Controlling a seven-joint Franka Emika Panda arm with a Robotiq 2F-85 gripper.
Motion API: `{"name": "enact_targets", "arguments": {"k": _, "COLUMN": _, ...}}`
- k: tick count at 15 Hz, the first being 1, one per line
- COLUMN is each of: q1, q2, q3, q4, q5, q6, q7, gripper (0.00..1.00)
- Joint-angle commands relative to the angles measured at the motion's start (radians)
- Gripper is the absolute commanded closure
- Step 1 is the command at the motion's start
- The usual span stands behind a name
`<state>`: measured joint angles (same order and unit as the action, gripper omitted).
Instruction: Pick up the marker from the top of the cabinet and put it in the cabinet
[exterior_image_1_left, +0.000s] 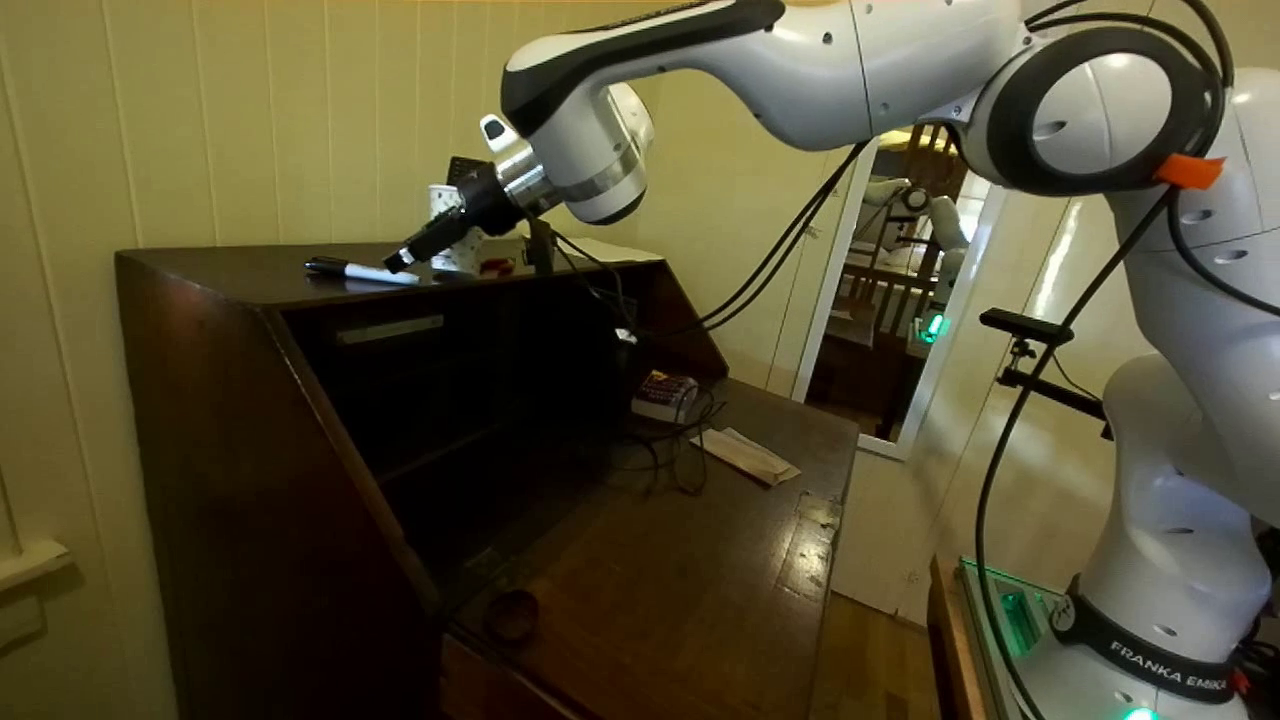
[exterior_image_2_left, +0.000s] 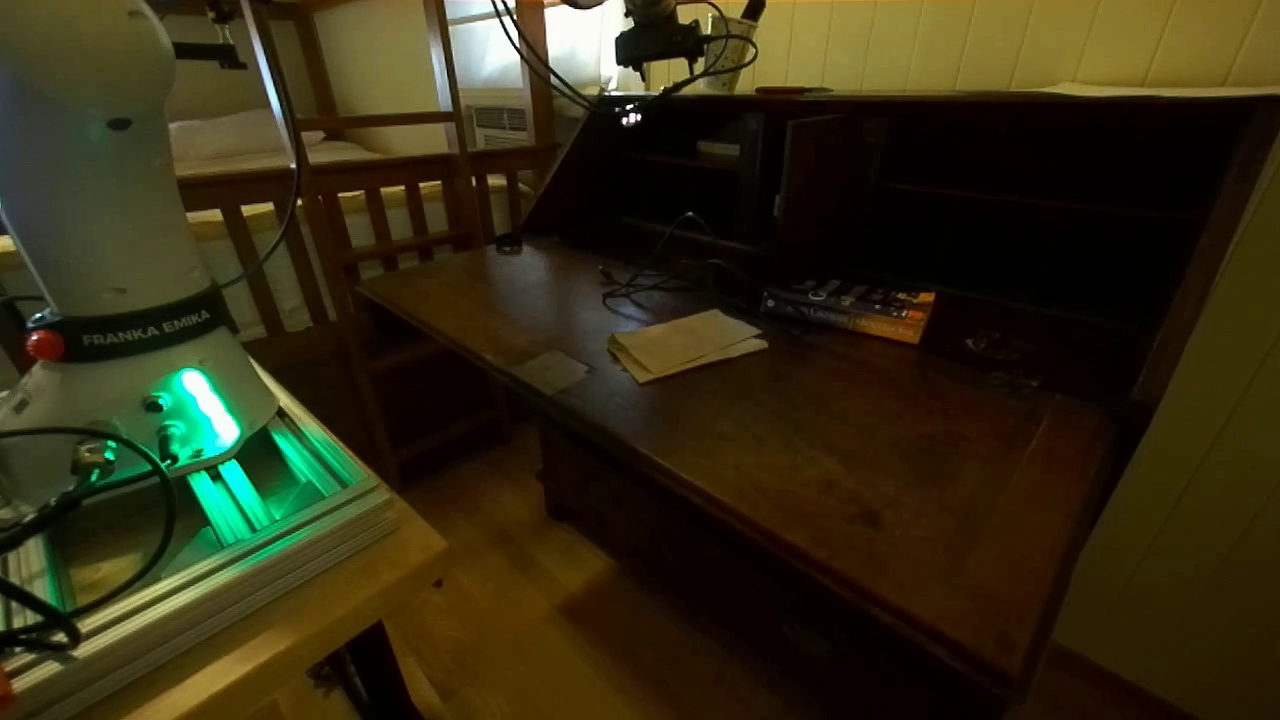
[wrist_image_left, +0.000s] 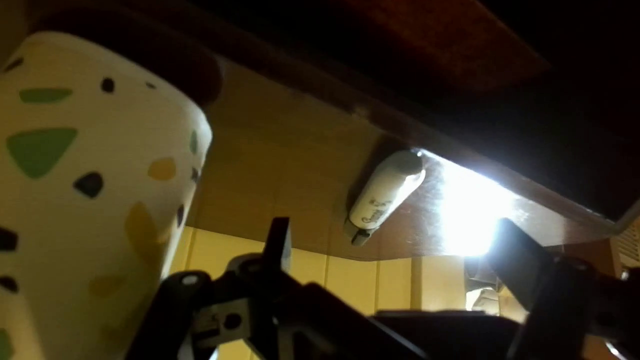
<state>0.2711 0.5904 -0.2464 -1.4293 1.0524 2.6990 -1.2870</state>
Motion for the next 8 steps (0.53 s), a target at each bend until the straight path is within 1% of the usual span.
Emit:
{"name": "enact_targets", "arguments": {"k": 1, "q1": -0.017, "q2": 0.083, "q3": 0.007, "q4": 0.126, "q5": 0.018, "q6": 0.002, "q7": 0.052, "gripper": 0.00}}
{"name": "enact_targets", "arguments": {"k": 4, "q1": -0.009, "q2": 0.100, "q3": -0.008, "q4": 0.153, "q5": -0.013, "q6": -0.030, "q7": 0.112, "gripper": 0.00}}
{"name": "enact_targets", "arguments": {"k": 5, "q1": -0.097, "q2": 0.082, "q3": 0.118, "q4": 0.145, "q5": -0.138, "q6": -0.003, "q7": 0.181, "gripper": 0.00}}
{"name": "enact_targets", "arguments": {"k": 6, "q1": -0.105, "q2": 0.081, "q3": 0.129, "q4": 0.145, "q5": -0.177, "q6": -0.007, "q7": 0.214, "gripper": 0.00}}
{"name": "enact_targets", "arguments": {"k": 8, "q1": -0.147, "q2": 0.077, "q3": 0.180, "q4": 0.144, "q5": -0.294, "q6": -0.036, "q7": 0.319, "gripper": 0.00}}
